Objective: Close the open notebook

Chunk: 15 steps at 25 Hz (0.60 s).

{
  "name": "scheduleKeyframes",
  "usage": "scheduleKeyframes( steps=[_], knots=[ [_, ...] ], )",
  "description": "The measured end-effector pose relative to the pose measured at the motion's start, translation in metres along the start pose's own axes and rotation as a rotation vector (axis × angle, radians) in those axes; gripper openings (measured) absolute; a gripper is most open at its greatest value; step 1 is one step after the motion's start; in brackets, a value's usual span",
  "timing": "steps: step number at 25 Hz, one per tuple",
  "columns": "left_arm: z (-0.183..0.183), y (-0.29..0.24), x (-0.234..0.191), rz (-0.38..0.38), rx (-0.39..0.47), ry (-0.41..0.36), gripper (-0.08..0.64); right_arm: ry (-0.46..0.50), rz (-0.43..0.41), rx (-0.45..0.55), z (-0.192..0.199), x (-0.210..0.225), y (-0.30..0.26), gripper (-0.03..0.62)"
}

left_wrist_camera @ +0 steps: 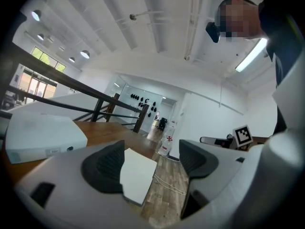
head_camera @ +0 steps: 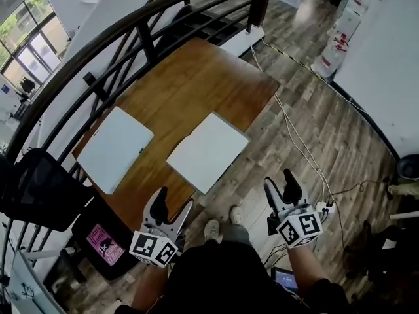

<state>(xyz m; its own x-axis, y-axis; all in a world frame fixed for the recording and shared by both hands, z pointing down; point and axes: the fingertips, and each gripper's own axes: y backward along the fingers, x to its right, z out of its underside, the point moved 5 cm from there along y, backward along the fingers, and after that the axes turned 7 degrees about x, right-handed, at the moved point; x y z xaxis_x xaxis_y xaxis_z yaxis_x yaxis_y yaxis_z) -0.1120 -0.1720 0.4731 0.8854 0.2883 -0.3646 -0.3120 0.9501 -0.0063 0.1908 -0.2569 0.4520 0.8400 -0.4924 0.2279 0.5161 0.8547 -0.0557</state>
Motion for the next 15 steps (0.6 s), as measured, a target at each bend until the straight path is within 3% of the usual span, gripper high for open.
scheduleKeyframes(
  steps=[8, 15],
  knots=[
    [0.014, -0.006, -0.027, -0.134, -0.026, 0.023, 0.35, -0.049, -0.072, -0.179, 0.058, 0.024, -0.074, 0.275],
    [0.011, -0.037, -0.031, -0.209, -0.026, 0.038, 0.35, -0.105, -0.084, -0.33, 0.108, 0.063, -0.132, 0.276]
  ],
)
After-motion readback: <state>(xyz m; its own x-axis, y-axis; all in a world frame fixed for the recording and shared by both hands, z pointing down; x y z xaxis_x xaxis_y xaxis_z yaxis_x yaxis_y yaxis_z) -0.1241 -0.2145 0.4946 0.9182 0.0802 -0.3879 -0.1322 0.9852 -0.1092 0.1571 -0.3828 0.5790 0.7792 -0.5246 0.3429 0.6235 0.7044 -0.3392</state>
